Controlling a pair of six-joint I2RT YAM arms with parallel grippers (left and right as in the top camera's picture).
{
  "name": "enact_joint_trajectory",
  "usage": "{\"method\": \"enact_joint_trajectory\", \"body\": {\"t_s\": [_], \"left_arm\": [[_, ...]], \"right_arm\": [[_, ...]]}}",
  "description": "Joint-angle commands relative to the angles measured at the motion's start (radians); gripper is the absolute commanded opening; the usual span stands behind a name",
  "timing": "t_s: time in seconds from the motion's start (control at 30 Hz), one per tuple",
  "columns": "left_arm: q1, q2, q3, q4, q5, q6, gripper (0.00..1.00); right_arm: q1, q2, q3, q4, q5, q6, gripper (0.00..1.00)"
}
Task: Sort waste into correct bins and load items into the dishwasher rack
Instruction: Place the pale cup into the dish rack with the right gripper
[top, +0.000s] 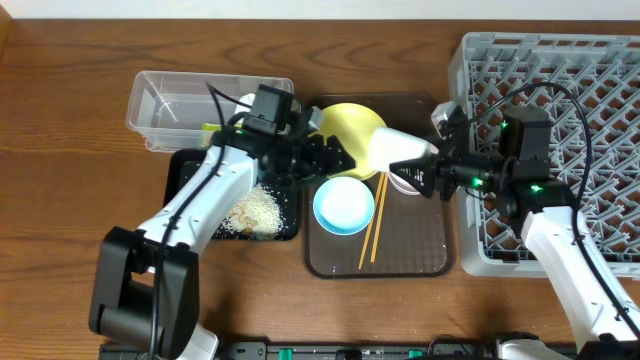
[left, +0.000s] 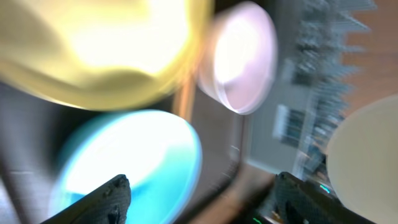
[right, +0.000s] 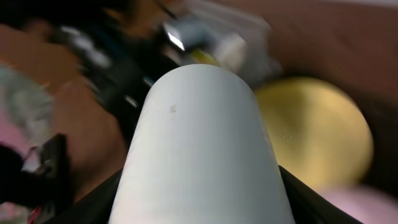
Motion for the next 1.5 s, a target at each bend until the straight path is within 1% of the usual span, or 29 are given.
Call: {"method": "enact_joint_trajectory", "body": {"t_s": [0.0, 0.07, 0.17, 0.27, 0.37, 0.43, 0.57, 0.63, 0.7, 0.9, 0.93, 1.13, 1.2, 1.3, 1.4, 1.47], "left_arm": [[0.055, -0.072, 0.007, -0.043, -0.141, 0.129, 0.79], [0.090, -0.113, 0.007, -0.093, -0.186, 0.148, 0.79], [0.139, -0.180, 0.007, -0.183, -0.264, 0.180, 0.79], [0.178, -0.249, 0.007, -0.278, -0.351, 0.200, 0.80], [0.205, -0.310, 0.007, -0.354, -0.443, 0.200, 0.80], [0.215, -0.337, 0.007, -0.380, -0.480, 0.200, 0.80], [0.222, -0.367, 0.007, -0.391, -0.488, 0.199, 0.80], [0.222, -0.369, 0.007, -0.391, -0.488, 0.199, 0.80], [0.222, -0.367, 0.007, -0.391, -0.488, 0.199, 0.80], [0.222, -0.367, 0.007, -0.392, -0.488, 0.199, 0.80], [0.222, -0.367, 0.007, -0.393, -0.487, 0.199, 0.80], [0.222, -0.367, 0.007, -0.397, -0.488, 0.199, 0.80], [0.222, -0.367, 0.007, -0.396, -0.488, 0.199, 0.80], [0.222, -0.367, 0.007, -0.396, -0.488, 0.199, 0.80], [0.222, -0.367, 0.007, -0.396, -0.488, 0.199, 0.80], [0.222, -0.367, 0.007, -0.396, -0.488, 0.199, 0.80]], "right_arm": [[-0.031, -0.009, 0.015, -0.085, 0.186, 0.013, 0.29], [-0.052, -0.020, 0.021, -0.155, 0.238, 0.013, 0.22], [-0.100, -0.054, 0.051, -0.262, 0.314, 0.014, 0.08], [-0.145, -0.094, 0.109, -0.369, 0.441, 0.055, 0.01], [-0.182, -0.119, 0.203, -0.489, 0.578, 0.058, 0.01], [-0.200, -0.120, 0.267, -0.570, 0.669, 0.065, 0.01], [-0.237, -0.119, 0.343, -0.697, 0.892, 0.139, 0.01], [-0.257, -0.119, 0.345, -0.729, 1.003, 0.192, 0.01], [-0.280, -0.114, 0.345, -0.751, 1.064, 0.234, 0.01], [-0.372, -0.089, 0.343, -0.770, 1.073, 0.241, 0.03], [-0.386, -0.077, 0.343, -0.777, 1.073, 0.240, 0.04], [-0.444, 0.022, 0.339, -0.834, 1.073, 0.241, 0.04], [-0.458, 0.066, 0.339, -0.838, 1.072, 0.240, 0.07], [-0.467, 0.128, 0.339, -0.838, 1.072, 0.241, 0.09], [-0.468, 0.180, 0.339, -0.832, 1.072, 0.241, 0.15], [-0.468, 0.207, 0.339, -0.827, 1.054, 0.241, 0.21]]}}
